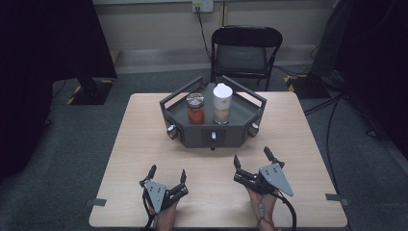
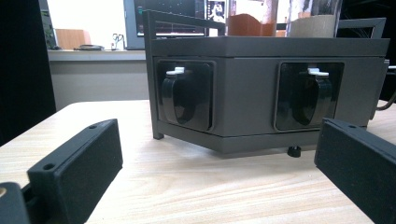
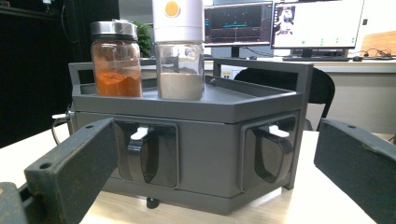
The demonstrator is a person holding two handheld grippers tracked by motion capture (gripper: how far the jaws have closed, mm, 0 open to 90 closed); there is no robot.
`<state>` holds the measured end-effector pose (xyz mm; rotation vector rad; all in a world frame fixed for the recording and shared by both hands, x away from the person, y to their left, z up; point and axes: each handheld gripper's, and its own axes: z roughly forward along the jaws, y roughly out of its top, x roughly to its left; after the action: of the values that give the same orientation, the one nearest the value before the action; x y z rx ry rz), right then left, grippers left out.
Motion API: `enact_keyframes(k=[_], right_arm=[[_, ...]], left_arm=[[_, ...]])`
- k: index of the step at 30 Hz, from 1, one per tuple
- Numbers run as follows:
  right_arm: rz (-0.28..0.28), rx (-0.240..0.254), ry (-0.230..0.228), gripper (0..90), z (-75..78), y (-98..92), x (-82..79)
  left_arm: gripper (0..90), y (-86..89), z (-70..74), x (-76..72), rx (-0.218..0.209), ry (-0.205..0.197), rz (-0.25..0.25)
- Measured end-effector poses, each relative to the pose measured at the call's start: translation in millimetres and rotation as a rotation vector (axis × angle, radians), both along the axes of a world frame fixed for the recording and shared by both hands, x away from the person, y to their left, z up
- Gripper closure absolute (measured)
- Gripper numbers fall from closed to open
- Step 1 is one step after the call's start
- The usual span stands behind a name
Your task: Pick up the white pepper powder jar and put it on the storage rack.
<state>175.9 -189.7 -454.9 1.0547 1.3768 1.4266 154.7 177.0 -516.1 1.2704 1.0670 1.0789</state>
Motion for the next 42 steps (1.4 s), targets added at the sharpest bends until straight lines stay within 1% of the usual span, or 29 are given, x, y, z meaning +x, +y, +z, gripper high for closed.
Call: enact_keyframes(k=[8,12,15,25,31,34,37,42], right_arm=[[-0.025,-0.004,0.001,0.0,-10.5,-2.2,-8.9],[-0.030,-0.004,0.008,0.0,-16.2,-2.8,-11.6],[-0.025,0.003,0.002,0.0,-22.2,-4.2,-13.6],[-0.035,0.006,0.020,0.0,-35.5,-2.6,-19.1],[-0.041,-0.007,0.032,0.0,-44.8,-0.4,-21.3],[-0.046,-0.011,0.034,0.0,-47.6,0.8,-22.6],[-0.039,-0.003,0.045,0.0,-48.8,-0.9,-21.6],[-0.040,0.001,0.047,0.0,-50.8,-1.6,-22.2]], left_arm=[[0.3,0.0,0.0,0.0,0.000,0.000,0.000],[0.4,0.0,0.0,0.0,0.000,0.000,0.000],[0.3,-0.1,-0.1,0.0,0.000,0.000,0.000],[0.3,-0.1,-0.1,-0.1,0.000,0.000,0.000],[0.3,0.0,0.0,-0.1,0.000,0.000,0.000],[0.3,-0.1,0.0,-0.1,0.000,0.000,0.000],[0.3,0.0,0.0,0.0,0.000,0.000,0.000],[0.3,-0.1,0.0,0.0,0.000,0.000,0.000]])
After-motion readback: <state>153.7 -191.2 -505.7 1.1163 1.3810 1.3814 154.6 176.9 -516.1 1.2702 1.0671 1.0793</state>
